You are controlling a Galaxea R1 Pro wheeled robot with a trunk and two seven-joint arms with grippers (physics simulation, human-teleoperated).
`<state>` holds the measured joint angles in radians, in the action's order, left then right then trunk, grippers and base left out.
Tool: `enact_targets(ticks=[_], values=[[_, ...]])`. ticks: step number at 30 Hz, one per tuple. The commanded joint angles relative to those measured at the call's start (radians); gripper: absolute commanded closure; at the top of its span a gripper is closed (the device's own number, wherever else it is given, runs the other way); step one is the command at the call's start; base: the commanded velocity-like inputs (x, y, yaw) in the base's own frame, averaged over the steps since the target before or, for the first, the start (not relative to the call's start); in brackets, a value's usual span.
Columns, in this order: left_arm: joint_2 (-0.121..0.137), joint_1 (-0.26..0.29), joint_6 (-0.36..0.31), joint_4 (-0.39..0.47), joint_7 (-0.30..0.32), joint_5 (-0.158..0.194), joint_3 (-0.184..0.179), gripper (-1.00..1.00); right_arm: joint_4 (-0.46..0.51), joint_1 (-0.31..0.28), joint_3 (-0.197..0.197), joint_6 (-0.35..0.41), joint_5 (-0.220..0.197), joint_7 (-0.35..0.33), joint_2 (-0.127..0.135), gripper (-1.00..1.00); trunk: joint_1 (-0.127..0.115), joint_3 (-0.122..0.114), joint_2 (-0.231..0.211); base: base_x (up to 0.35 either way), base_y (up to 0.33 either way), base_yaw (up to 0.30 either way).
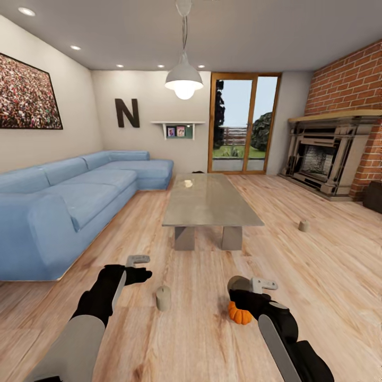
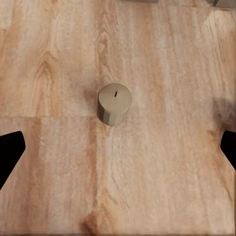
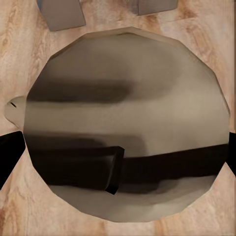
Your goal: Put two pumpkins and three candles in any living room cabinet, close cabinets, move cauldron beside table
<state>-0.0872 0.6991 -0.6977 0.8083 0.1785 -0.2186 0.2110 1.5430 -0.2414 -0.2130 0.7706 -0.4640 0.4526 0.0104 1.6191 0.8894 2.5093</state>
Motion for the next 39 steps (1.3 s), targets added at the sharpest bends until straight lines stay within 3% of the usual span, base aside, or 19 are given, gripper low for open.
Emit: enact_targets(ticks=[1, 17, 32, 39], values=[[-0.001, 0.001, -0.018, 0.005, 0.009, -0.010, 0.005, -1.00, 0.001, -0.001, -0.002, 0.001, -0.010, 0.010, 0.001, 1.00, 0.000, 0.001, 0.000, 0.000, 0.008, -0.048], [0.003, 0.001, -0.054, 0.018, 0.011, -0.010, -0.002, -1.00, 0.000, -0.001, 0.000, 0.001, -0.011, 0.010, -0.001, 1.00, 0.000, -0.011, 0.000, 0.000, 0.209, -0.121], [0.004, -0.001, -0.054, 0.019, 0.018, -0.010, -0.036, -1.00, 0.000, -0.001, 0.004, 0.001, -0.011, 0.010, 0.003, 1.00, 0.000, -0.030, 0.000, 0.000, 0.023, -0.209], [0.004, 0.000, -0.067, 0.018, 0.016, -0.012, -0.038, -1.00, 0.001, -0.001, -0.002, 0.001, -0.009, 0.011, -0.003, 1.00, 0.000, -0.031, 0.000, 0.035, 0.000, -0.045]])
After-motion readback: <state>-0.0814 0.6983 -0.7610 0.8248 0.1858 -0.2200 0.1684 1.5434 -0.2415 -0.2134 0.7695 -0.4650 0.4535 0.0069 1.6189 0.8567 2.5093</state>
